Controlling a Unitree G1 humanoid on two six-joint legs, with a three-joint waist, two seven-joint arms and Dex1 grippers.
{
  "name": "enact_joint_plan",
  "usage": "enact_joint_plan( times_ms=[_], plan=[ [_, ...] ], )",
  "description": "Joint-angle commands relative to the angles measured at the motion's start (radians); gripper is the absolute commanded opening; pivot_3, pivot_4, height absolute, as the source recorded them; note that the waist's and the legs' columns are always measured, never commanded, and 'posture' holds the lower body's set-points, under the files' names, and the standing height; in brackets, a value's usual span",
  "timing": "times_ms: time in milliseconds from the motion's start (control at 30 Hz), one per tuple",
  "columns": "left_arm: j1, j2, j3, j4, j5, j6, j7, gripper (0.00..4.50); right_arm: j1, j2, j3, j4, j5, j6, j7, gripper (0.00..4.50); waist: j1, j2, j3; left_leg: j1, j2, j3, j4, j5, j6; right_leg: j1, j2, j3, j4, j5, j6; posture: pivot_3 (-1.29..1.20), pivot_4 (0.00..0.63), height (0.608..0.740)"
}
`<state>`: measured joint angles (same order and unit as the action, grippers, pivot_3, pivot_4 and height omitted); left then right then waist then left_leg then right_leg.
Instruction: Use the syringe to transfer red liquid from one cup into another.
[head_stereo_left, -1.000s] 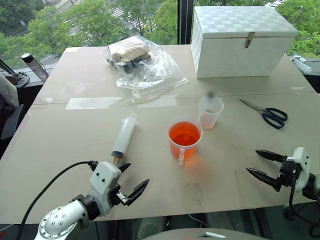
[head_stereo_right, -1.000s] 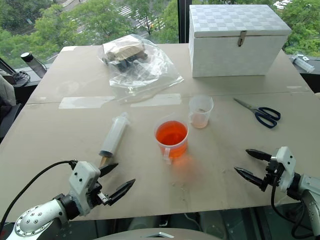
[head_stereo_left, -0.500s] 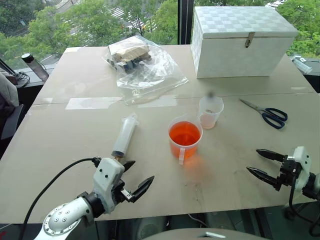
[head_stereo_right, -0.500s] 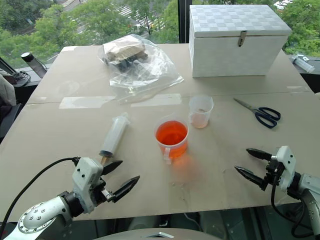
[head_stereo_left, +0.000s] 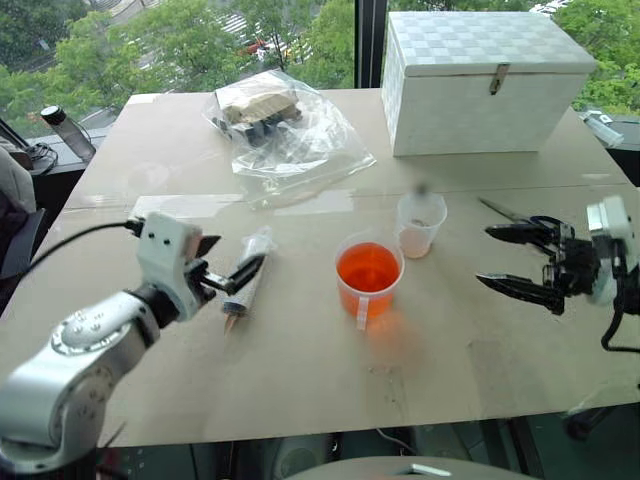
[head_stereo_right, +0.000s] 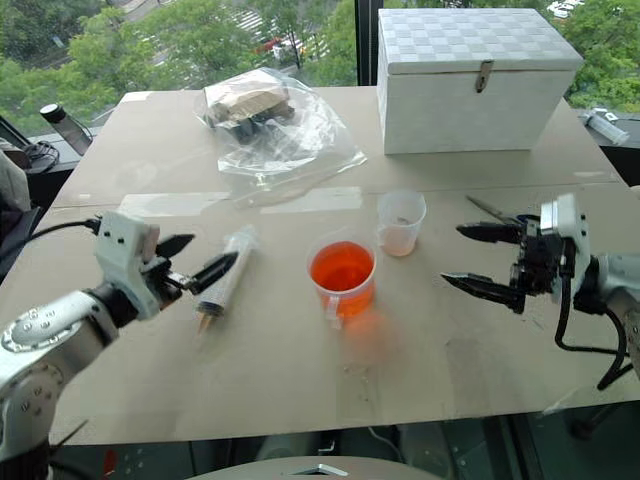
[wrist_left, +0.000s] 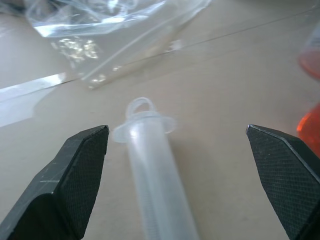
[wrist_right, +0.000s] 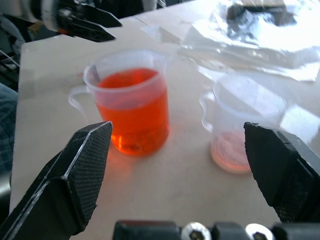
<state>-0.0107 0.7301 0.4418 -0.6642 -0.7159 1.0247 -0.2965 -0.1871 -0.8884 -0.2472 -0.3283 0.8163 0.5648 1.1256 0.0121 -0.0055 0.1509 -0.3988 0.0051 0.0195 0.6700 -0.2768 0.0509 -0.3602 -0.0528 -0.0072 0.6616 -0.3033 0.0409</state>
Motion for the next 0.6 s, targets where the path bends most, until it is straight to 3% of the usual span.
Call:
enact_joint_plan(
  times_ms=[33,233,400,600],
  plan=[
    [-0.164,0.015,-0.041,0.087,0.006,0.206,0.105,4.5,-0.106,-0.032,0.031,-0.056,0.081,0.117,-0.024,4.48,0.004,-0.003,0.002,-0.001,0.0,0.0,0.0,0.001,-0.002,0.0,0.0,0.0,0.0,0.0,0.0,0.0,0.15,0.74],
    [-0.506,-0.008,-0.15,0.32,0.01,0.58,0.161,4.5,-0.353,-0.035,0.06,-0.089,0.251,0.28,-0.05,4.48,0.001,-0.009,0.006,-0.002,-0.001,-0.001,0.001,0.002,-0.004,-0.001,0.0,-0.002,0.001,0.0,0.001,0.0,0.15,0.74],
    [-0.618,0.124,-0.312,0.463,-0.068,0.59,0.109,4.5,-0.441,-0.02,0.089,-0.087,0.252,0.304,-0.054,4.48,-0.011,-0.012,0.007,-0.003,-0.001,-0.001,-0.001,0.003,-0.005,-0.004,0.0,-0.001,0.001,0.0,0.001,0.0,0.15,0.74],
    [-0.755,0.299,-0.532,0.597,-0.232,0.59,0.045,4.5,-0.457,0.013,0.096,-0.11,0.256,0.296,-0.084,4.48,-0.013,-0.012,0.007,-0.018,-0.001,-0.001,0.003,0.005,-0.008,-0.018,-0.001,0.0,0.004,0.0,0.001,0.0,0.15,0.74]
  ],
)
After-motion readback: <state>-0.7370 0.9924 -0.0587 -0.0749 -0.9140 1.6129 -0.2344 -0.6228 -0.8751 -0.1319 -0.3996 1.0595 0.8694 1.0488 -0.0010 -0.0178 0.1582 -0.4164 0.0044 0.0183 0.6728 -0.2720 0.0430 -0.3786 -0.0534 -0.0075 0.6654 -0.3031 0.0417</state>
